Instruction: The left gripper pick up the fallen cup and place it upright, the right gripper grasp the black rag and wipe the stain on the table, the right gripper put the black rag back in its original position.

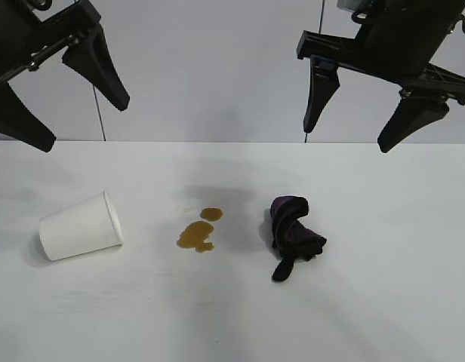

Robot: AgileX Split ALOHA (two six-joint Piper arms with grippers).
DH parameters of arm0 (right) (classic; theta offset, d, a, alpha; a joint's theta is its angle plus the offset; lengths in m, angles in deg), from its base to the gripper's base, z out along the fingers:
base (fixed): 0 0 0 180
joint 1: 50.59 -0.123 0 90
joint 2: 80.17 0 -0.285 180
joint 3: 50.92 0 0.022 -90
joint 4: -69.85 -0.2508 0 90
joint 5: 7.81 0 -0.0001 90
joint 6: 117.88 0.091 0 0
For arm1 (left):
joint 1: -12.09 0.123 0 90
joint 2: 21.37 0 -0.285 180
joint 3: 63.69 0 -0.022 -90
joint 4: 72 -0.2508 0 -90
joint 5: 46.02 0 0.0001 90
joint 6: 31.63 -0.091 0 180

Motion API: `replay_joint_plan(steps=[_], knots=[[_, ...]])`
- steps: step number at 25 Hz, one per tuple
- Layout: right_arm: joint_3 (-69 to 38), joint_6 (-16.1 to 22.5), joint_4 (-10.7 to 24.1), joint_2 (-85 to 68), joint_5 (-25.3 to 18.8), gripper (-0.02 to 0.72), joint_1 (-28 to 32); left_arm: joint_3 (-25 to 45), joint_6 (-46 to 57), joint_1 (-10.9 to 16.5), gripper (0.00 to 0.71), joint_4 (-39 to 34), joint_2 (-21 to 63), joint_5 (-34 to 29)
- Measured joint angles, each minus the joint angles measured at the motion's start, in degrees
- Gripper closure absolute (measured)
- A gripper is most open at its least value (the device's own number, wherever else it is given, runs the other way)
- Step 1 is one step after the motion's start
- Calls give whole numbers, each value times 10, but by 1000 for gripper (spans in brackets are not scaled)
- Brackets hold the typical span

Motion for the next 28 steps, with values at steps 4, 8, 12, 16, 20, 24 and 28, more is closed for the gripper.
replay_joint_plan(steps=[4,8,12,16,20,24,28], knots=[[0,0,0,0,0,115,0,0,0,0,17,0,0,0],[0,0,0,0,-1,115,0,0,0,0,17,0,0,0],[0,0,0,0,-1,115,0,0,0,0,17,0,0,0],[0,0,0,0,-1,115,0,0,0,0,17,0,0,0],[0,0,0,0,-1,115,0,0,0,0,17,0,0,0],[0,0,0,0,-1,115,0,0,0,0,17,0,0,1],[0,0,0,0,-1,115,0,-1,-34,0,17,-17,0,14]])
